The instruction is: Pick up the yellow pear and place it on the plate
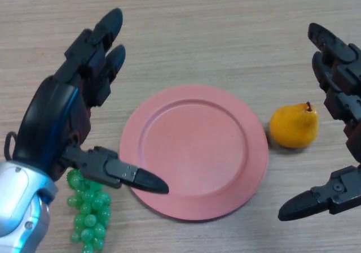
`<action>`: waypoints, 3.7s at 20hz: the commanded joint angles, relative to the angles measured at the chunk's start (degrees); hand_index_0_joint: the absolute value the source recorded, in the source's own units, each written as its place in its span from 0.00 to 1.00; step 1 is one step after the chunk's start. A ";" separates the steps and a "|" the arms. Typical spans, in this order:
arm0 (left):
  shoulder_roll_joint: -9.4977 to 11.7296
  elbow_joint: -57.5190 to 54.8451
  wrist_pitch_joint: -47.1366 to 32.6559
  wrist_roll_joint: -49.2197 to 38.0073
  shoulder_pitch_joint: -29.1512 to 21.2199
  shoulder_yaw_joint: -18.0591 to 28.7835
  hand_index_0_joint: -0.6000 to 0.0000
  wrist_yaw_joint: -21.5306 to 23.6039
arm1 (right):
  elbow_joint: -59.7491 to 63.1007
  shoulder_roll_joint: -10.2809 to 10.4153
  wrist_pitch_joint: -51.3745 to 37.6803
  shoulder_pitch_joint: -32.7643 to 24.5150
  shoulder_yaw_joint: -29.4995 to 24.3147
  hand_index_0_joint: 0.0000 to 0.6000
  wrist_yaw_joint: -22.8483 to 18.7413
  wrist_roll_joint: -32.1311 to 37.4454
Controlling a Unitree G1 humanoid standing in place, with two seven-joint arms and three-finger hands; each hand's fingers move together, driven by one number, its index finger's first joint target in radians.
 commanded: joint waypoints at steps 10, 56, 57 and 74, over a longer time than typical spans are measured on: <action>2.23 -1.32 -5.75 -2.23 -5.64 2.76 1.00 1.41 | 3.68 -1.26 -13.65 -1.49 -2.36 0.00 -1.22 -1.26; 0.27 -1.83 -12.76 3.12 3.93 5.30 1.00 2.42 | 104.76 -9.63 -67.13 -36.01 1.07 0.00 -4.54 -12.89; 0.18 -2.12 -12.71 2.72 4.38 5.49 1.00 2.34 | 105.18 -9.47 -66.22 -36.13 1.24 0.00 -5.11 -13.41; -0.08 -3.49 -13.38 1.13 7.12 9.09 1.00 0.84 | 72.63 -6.55 -36.94 -30.03 -3.02 1.00 -9.49 1.21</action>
